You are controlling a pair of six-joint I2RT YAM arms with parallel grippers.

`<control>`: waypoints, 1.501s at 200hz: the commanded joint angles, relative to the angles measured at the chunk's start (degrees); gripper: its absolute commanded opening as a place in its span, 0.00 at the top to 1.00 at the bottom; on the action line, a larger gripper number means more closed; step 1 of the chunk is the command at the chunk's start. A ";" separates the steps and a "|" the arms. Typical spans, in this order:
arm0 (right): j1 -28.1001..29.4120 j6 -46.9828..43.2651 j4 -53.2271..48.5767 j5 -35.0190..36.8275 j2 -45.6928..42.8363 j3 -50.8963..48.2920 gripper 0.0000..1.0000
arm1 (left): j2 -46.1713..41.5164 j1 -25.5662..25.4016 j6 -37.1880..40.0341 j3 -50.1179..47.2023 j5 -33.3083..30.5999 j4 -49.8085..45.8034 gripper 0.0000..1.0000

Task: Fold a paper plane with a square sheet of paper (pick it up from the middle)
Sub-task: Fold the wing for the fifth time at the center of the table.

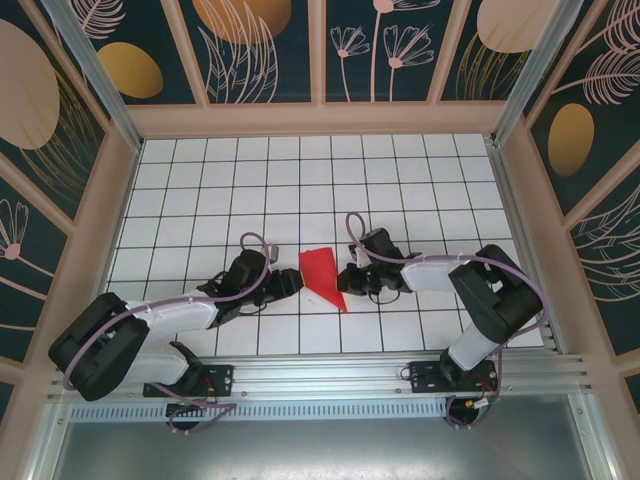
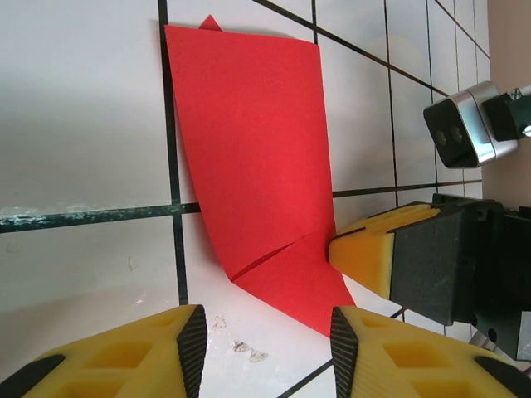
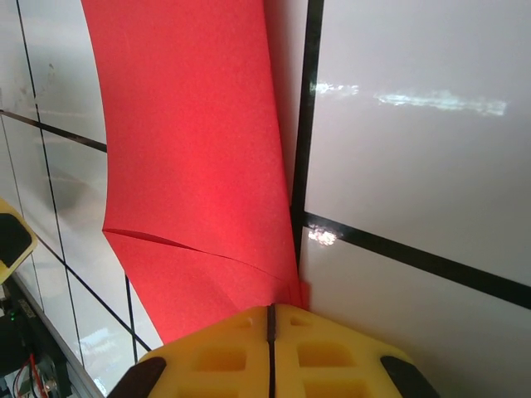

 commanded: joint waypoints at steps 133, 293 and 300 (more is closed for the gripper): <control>-1.75 1.95 4.72 -0.65 1.02 -4.58 0.90 | 12.09 -4.40 -10.11 4.74 -2.61 7.28 0.47; -1.84 2.24 7.78 -1.65 1.18 -5.97 0.89 | 17.29 -4.45 -9.74 9.54 -1.22 9.65 0.50; -1.84 2.17 7.72 -1.66 1.26 -5.96 0.88 | 17.67 -4.45 -9.41 9.61 -0.92 10.05 0.52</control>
